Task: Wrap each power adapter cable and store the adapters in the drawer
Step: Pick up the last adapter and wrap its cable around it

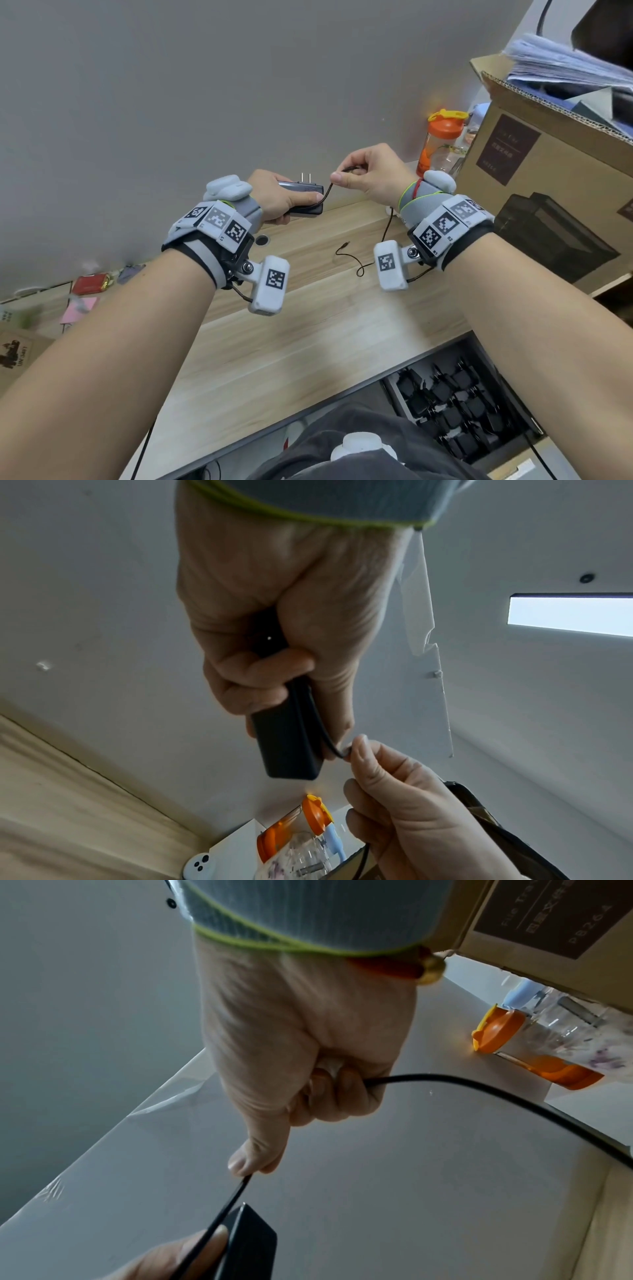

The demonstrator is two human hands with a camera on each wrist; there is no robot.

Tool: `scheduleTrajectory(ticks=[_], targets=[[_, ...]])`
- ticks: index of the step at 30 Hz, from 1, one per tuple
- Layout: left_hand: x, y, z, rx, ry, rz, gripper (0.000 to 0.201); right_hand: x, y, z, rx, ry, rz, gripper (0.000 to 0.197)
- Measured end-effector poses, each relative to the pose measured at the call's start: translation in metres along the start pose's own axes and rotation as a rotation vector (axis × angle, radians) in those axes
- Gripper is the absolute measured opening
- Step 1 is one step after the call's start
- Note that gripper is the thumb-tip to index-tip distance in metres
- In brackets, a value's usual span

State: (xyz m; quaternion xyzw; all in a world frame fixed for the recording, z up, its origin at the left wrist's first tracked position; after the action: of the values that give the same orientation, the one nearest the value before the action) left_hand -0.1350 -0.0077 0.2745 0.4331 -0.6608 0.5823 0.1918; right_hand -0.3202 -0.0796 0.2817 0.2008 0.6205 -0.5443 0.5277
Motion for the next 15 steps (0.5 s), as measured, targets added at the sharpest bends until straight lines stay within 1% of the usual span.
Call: scheduleTrajectory(ticks=[4, 8, 11, 15], targets=[[-0.003, 0.003, 0.0, -0.022, 0.011, 0.044, 0.045, 0.002, 0.002, -0.002, -0.007, -0.002, -0.004, 0.015], [-0.002, 0.008, -0.004, -0.074, 0.054, 0.097, 0.048, -0.001, 0.007, 0.0, -0.007, -0.024, 0.093, 0.015], [0.003, 0.011, -0.008, -0.138, 0.114, 0.106, 0.04, -0.006, 0.008, 0.001, -0.027, -0.039, 0.144, 0.015], [0.008, 0.014, -0.014, -0.167, 0.144, 0.108, 0.047, -0.004, 0.015, 0.001, -0.069, -0.037, 0.201, 0.013]])
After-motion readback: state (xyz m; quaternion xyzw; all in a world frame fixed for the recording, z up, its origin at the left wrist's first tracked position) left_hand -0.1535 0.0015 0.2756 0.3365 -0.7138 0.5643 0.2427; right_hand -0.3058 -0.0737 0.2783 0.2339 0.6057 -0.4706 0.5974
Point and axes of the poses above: each hand's wrist, its own z-axis towards the middle knuckle, its own y-axis out of the palm, x = y × z, the point moved 4 cm from there along z, towards the middle knuckle, and after that the axes turned 9 degrees about z, right-handed, at the moved point
